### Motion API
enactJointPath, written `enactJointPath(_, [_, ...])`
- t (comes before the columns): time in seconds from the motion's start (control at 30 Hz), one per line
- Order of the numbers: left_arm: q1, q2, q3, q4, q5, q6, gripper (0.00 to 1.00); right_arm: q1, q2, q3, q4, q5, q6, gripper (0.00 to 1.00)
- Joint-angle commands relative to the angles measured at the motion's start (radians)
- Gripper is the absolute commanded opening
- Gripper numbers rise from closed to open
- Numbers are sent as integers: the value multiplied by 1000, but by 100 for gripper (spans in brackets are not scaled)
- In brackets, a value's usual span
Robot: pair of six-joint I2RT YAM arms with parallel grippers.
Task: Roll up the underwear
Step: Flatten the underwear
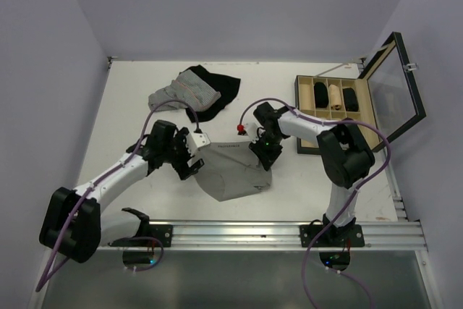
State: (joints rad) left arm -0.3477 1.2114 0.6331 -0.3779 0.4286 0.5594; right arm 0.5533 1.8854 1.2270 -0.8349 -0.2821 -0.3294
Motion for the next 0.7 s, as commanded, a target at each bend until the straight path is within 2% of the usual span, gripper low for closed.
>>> enactJointPath(0.0, [-65, -23, -27, 138, -140, -36, 100, 7, -16, -4, 51, 26, 7, 18])
enactJointPath(0.1, [-100, 2, -32, 172, -175, -50, 100, 7, -20, -4, 51, 27, 10, 13])
enactJointPath(0.23, [-131, 69, -32, 186, -197, -53, 100, 7, -26, 2, 42, 31, 10, 0])
enactJointPath(0.4, [-140, 178, -39, 197, -247, -53, 100, 7, -81, 8, 11, 26, 4, 0])
enactJointPath(0.67, [-143, 215, -56, 185, -303, -36, 100, 7, -137, -3, -47, 61, -52, 0])
